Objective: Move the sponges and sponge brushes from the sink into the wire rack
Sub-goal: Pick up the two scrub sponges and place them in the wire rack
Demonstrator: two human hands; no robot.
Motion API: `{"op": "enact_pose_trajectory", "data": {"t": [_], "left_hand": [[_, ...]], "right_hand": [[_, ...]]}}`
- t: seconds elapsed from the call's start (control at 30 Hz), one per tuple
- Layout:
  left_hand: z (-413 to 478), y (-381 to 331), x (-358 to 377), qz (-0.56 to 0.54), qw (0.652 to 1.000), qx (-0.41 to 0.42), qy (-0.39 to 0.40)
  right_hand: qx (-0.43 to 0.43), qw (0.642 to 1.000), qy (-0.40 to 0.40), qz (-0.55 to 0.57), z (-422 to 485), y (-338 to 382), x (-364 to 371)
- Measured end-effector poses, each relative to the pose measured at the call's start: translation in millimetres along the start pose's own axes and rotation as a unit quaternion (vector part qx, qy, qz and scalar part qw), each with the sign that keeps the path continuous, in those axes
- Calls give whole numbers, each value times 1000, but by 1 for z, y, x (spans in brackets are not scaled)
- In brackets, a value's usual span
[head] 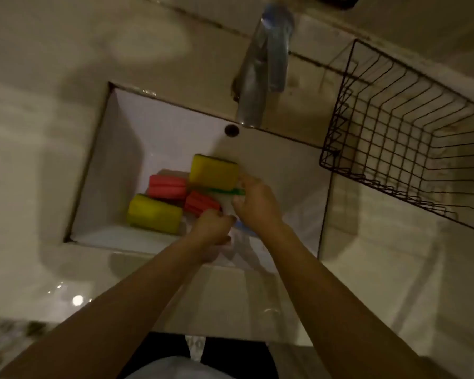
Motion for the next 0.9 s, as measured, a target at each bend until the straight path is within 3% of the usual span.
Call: {"op": "enact_pose_trajectory", "data": {"t": [0.1,0.2,0.27,0.33,0.5,0.6,0.7,0.83,0.9], "left_hand": [[8,1,3,-29,999,6,-38],[1,-10,-15,131,985,96,-56],[-7,-27,-40,358,915,165,-80],[-10,-40,-63,496,836,206,-112],[-15,-52,-102,473,813,286,-184],[-15,-45,-125,509,803,240,-197],[-8,-26,-143,543,823,128,-109],[-13,-26,-148,610,781,110,-79],[-15,-27,-151,631,767,89,-77]], "right_hand": [[-25,997,-36,62,18,6,-1],[-63,996,-37,-44,38,18,18],[-88,991,-32,-99,49,24,33],[-92,985,-40,-139,55,25,44],[-81,987,-58,-126,46,17,48],[-64,993,-17,-96,39,10,52],[-30,998,56,14,34,8,55],[25,988,94,124,31,4,55],[31,986,131,99,29,3,60]]}}
Point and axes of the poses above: each hand's wrist, its own z-axis towards the middle knuckle, its own x-axis out of the palm, y = z × x, the point moved 8 cm from there along z, towards the middle knuckle, and after that the axes turned 15 degrees about x, right-handed, at the moved point
